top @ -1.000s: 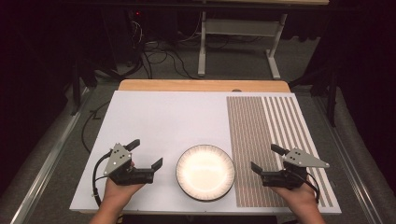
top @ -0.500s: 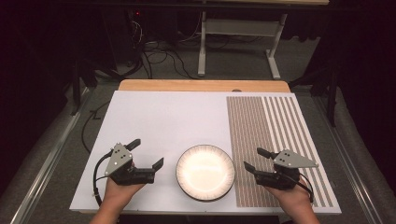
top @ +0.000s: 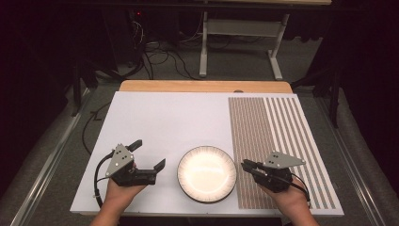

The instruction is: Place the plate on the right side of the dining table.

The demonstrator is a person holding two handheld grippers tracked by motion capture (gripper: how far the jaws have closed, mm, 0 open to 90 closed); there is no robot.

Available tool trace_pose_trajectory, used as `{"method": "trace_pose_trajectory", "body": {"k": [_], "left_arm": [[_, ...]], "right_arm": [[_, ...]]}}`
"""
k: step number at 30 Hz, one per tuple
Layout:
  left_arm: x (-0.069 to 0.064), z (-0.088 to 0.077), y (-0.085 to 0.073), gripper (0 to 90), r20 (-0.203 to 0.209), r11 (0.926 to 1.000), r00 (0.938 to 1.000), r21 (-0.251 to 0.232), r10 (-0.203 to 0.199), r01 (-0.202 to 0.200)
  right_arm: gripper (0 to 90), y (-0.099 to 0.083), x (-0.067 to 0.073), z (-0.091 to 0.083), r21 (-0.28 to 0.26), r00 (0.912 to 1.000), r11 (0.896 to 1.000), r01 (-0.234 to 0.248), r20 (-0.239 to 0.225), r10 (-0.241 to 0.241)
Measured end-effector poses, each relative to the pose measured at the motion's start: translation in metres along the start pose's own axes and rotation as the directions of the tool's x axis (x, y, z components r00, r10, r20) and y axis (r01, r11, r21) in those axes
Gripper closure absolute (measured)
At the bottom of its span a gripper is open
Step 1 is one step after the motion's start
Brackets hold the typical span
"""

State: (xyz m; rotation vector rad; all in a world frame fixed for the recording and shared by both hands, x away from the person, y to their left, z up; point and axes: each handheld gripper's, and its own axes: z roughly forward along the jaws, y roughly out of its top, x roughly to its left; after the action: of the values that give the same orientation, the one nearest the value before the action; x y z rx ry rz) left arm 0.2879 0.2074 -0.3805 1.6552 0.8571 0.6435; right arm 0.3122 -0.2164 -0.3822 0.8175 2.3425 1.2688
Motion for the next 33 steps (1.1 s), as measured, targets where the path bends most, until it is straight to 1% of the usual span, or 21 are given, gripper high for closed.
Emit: {"method": "trace_pose_trajectory", "body": {"k": [2,3,4,5,6,7,10,11,12,13,16,17,20,21,23,28,33], "left_arm": [[0.0,0.0,0.0,0.2,0.001,1.0,1.0,0.0,0.002,-0.002],[-0.001,-0.001,0.001,0.2,0.001,1.0,1.0,-0.001,0.004,-0.004],[-0.001,-0.001,0.001,0.2,0.001,1.0,1.0,-0.001,0.004,-0.004],[-0.001,-0.001,0.001,0.2,0.003,1.0,1.0,-0.002,0.003,-0.003],[-0.001,-0.001,0.001,0.2,0.003,1.0,1.0,-0.002,0.003,-0.003],[-0.001,0.0,0.0,0.2,0.005,1.0,1.0,0.0,0.002,-0.002],[-0.001,0.0,0.0,0.2,0.008,1.0,1.0,0.001,0.003,-0.003],[-0.001,0.0,0.0,0.2,0.007,1.0,1.0,0.0,0.003,-0.003],[-0.001,0.0,0.0,0.2,0.007,1.0,1.0,-0.001,0.002,-0.002],[-0.001,-0.001,0.0,0.2,0.006,1.0,1.0,-0.002,0.002,-0.002],[-0.001,-0.001,0.0,0.2,0.005,1.0,1.0,-0.002,0.002,-0.002],[0.0,-0.001,0.0,0.2,0.006,1.0,1.0,-0.002,0.001,-0.001],[0.0,-0.001,0.001,0.2,0.006,1.0,1.0,-0.003,-0.002,0.002],[0.0,-0.001,0.001,0.2,0.006,1.0,1.0,-0.006,-0.003,0.003],[0.0,-0.001,0.0,0.2,0.006,1.0,1.0,-0.005,-0.002,0.002],[0.0,-0.001,0.0,0.2,0.008,1.0,1.0,-0.002,-0.001,0.001],[0.0,-0.001,0.001,0.2,0.007,1.0,1.0,-0.004,-0.002,0.002]], "right_arm": [[88.6,0.0,0.001,0.002,0.014,0.9999,1.0,0.007,-0.012,-0.007],[90.0,0.0,0.002,0.004,0.024,0.9996,1.0,0.01,-0.025,-0.009],[90.0,0.0,0.002,0.004,0.024,0.9996,1.0,0.01,-0.025,-0.009],[90.0,0.001,0.003,0.006,0.044,0.9986,0.999,0.008,-0.053,-0.005],[90.0,0.001,0.003,0.006,0.044,0.9986,0.999,0.008,-0.053,-0.005],[90.0,0.001,0.005,0.008,0.067,0.9979,0.998,0.018,-0.064,-0.014],[90.0,0.001,0.006,0.01,0.083,0.9972,0.996,0.025,-0.073,-0.019],[90.0,0.001,0.007,0.012,0.103,0.9972,0.994,0.032,-0.07,-0.024],[90.0,0.001,0.007,0.012,0.103,0.9972,0.994,0.032,-0.07,-0.024],[90.0,0.001,0.008,0.015,0.12,0.9972,0.992,0.036,-0.069,-0.027],[90.0,0.001,0.009,0.016,0.127,0.997,0.991,0.042,-0.07,-0.034],[90.0,0.001,0.009,0.018,0.137,0.9963,0.989,0.053,-0.074,-0.044],[90.0,0.001,0.01,0.02,0.145,0.9963,0.988,0.051,-0.076,-0.04],[90.0,0.001,0.01,0.021,0.15,0.9962,0.987,0.06,-0.072,-0.05],[90.0,0.001,0.01,0.02,0.157,0.9962,0.986,0.058,-0.074,-0.047],[90.0,0.001,0.01,0.02,0.152,0.9958,0.987,0.06,-0.078,-0.048],[90.0,0.002,0.012,0.022,0.155,0.9946,0.985,0.077,-0.081,-0.065]]}}
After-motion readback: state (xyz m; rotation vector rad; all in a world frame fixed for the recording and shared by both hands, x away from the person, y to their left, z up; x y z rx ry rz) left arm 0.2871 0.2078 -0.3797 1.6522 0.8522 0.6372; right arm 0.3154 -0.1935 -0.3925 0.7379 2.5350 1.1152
